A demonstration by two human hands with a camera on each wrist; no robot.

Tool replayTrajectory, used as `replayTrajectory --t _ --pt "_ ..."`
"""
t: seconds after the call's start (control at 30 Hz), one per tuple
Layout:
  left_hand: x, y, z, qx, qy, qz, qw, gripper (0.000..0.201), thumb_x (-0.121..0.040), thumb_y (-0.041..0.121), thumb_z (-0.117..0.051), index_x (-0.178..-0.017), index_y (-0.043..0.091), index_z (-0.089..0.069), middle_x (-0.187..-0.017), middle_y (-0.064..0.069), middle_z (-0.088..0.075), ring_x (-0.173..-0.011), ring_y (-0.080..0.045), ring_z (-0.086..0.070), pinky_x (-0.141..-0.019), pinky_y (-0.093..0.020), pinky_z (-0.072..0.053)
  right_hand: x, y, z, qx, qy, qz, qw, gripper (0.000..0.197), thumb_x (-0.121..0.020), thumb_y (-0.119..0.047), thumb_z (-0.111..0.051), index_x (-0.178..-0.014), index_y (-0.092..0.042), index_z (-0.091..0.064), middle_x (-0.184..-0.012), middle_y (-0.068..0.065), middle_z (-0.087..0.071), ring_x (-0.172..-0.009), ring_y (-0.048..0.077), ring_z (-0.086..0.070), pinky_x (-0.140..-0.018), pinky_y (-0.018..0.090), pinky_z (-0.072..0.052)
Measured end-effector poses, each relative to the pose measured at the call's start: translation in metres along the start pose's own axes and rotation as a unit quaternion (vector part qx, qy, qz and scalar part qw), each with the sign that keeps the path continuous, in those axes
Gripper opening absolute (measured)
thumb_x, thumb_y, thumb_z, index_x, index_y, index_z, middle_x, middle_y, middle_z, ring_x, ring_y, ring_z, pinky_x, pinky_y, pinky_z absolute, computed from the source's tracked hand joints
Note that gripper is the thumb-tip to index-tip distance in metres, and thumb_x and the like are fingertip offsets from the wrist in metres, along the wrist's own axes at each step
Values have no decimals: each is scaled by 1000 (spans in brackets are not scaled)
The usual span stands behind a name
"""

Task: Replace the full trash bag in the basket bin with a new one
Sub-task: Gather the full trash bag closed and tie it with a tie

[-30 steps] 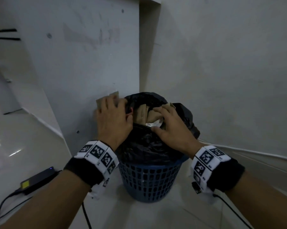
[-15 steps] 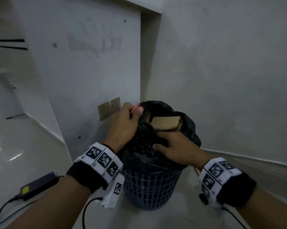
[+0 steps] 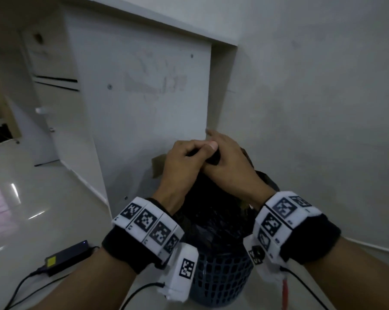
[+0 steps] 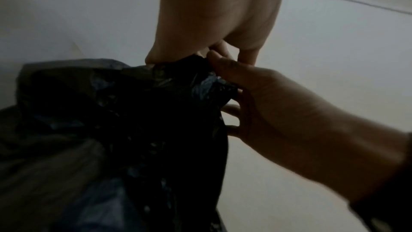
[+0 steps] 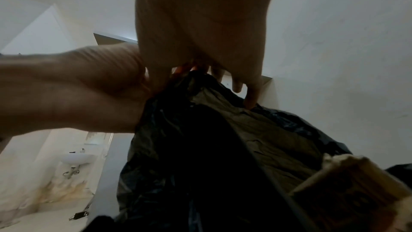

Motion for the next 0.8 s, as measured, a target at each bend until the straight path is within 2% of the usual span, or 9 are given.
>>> replayTrajectory --t 0.07,0.17,0.3,0.4,0.5,0.6,0.67,0.73,0.8 --pt "-1 -3 5 60 -1 34 998 10 -87 17 -66 -85 11 -74 -89 -1 -73 -87 -12 -68 -80 -22 -52 -4 -5 -2 -50 22 -13 998 27 -90 -36 -56 -111 -20 -64 -115 -2 -67 -106 15 -62 -92 43 -50" --pt "-4 -10 19 96 12 70 993 12 -89 19 -63 -84 12 -71 -87 -7 -71 -81 -15 -64 -77 -27 -51 -3 -10 -5 -40 43 -18 998 23 -92 -37 -53 -90 -15 -61 -81 0 -67 -76 20 -63 -72 44 -53" --pt "-5 -18 32 67 38 92 993 14 -91 25 -60 -80 19 -66 -85 -13 -64 -83 -24 -54 -79 -38 -47 6 -3 -22 136 -27 10 990 21 -96 -39 -42 -89 -22 -53 -83 0 -62 -82 25 -59 -76 39 -46" --pt "-10 -13 47 102 80 104 986 17 -97 19 -52 -82 18 -58 -72 -1 -52 -68 -16 -47 -62 -30 -42 20 27 -16 210 -41 -17 977 22 -99 -35 -38 -86 -21 -50 -84 -5 -49 -89 28 -54 -77 38 -38" --pt "-8 -17 56 103 107 113 982 9 -96 21 -55 -95 15 -62 -77 0 -56 -64 -12 -49 -61 -28 -46 35 51 -3 222 -11 -56 973 25 -100 -33 -37 -93 -18 -55 -89 -6 -44 -94 27 -50 -80 39 -38" --pt "6 -42 29 62 38 174 982 46 -89 36 -64 -124 8 -55 -103 -5 -66 -82 -15 -62 -65 -25 -50 40 56 1 209 -10 -81 975 25 -101 -35 -34 -84 -23 -48 -86 -6 -41 -92 27 -49 -79 41 -39" --pt "18 -49 2 25 -42 207 977 48 -87 42 -64 -118 6 -62 -104 -7 -71 -87 -10 -67 -65 -19 -53 41 50 3 207 -8 -82 975 26 -101 -37 -33 -81 -24 -44 -85 -6 -41 -91 28 -49 -80 42 -40" --pt "26 -48 -21 3 -107 197 974 36 -89 39 -61 -105 8 -71 -96 -4 -74 -86 -9 -70 -73 -18 -54 41 39 0 217 -18 -72 973 26 -101 -35 -32 -90 -21 -50 -90 -4 -45 -94 27 -48 -83 43 -40" --pt "27 -44 -30 -16 -109 160 981 33 -92 38 -58 -101 10 -73 -99 -4 -74 -93 -14 -70 -84 -24 -54 43 27 -8 232 -37 -58 970 30 -99 -33 -29 -107 -17 -52 -102 0 -49 -98 27 -45 -86 43 -36"
Point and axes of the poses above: each hand's wrist, its own x-axis away from the middle knuckle, its own z-axis out of the back of the hand, y = z × x, the point moved 9 cm from there along -x, towards the middle knuckle
